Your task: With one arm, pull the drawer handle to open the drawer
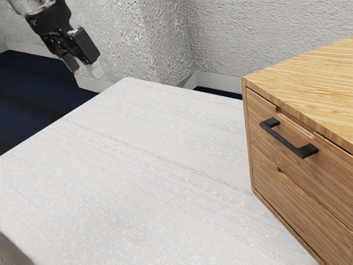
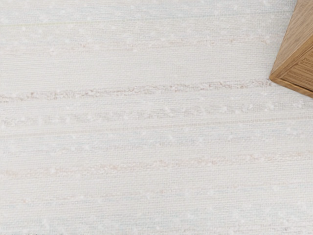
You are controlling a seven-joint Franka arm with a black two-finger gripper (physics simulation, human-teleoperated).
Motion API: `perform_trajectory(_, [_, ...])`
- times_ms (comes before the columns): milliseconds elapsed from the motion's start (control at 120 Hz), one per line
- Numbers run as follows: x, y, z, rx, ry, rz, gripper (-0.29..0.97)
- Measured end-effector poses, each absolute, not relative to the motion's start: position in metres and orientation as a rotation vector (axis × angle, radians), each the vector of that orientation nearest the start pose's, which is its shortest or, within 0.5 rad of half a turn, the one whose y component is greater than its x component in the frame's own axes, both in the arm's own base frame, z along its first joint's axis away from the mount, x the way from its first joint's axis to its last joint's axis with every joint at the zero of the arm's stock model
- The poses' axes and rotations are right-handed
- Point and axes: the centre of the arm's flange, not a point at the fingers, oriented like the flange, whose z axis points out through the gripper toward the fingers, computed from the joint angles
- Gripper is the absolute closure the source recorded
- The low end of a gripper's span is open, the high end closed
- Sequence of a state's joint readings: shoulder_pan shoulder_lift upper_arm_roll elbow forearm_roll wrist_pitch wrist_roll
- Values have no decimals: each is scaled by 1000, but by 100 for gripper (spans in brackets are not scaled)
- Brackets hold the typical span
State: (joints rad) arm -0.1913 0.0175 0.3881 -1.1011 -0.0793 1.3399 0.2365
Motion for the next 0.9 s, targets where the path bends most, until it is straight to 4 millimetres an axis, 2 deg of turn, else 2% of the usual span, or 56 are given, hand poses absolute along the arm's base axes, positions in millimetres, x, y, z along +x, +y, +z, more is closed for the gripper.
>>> perform_trajectory(92, [506,87,798,-3134,91,-338,0])
perform_trajectory(142, [514,82,785,-3139,101,-290,0])
perform_trajectory(208, [522,64,773,-3145,144,-236,0])
perform_trajectory(325, [526,31,767,-3149,257,-188,0])
perform_trajectory(408, [530,18,764,-3122,459,-192,0])
perform_trajectory(458, [532,13,752,-3102,616,-163,0])
perform_trajectory(508, [534,11,745,-3070,749,-152,0])
perform_trajectory(558, [532,11,747,-3028,868,-168,0])
perform_trajectory(600, [523,10,744,-2987,1004,-197,0])
perform_trajectory(667, [488,5,727,-2903,1247,-291,0])
perform_trajectory(717, [467,7,723,-2821,1372,-391,0])
perform_trajectory(833, [459,4,708,-2676,1548,-484,0])
perform_trajectory(900, [447,0,704,-2597,1632,-525,0])
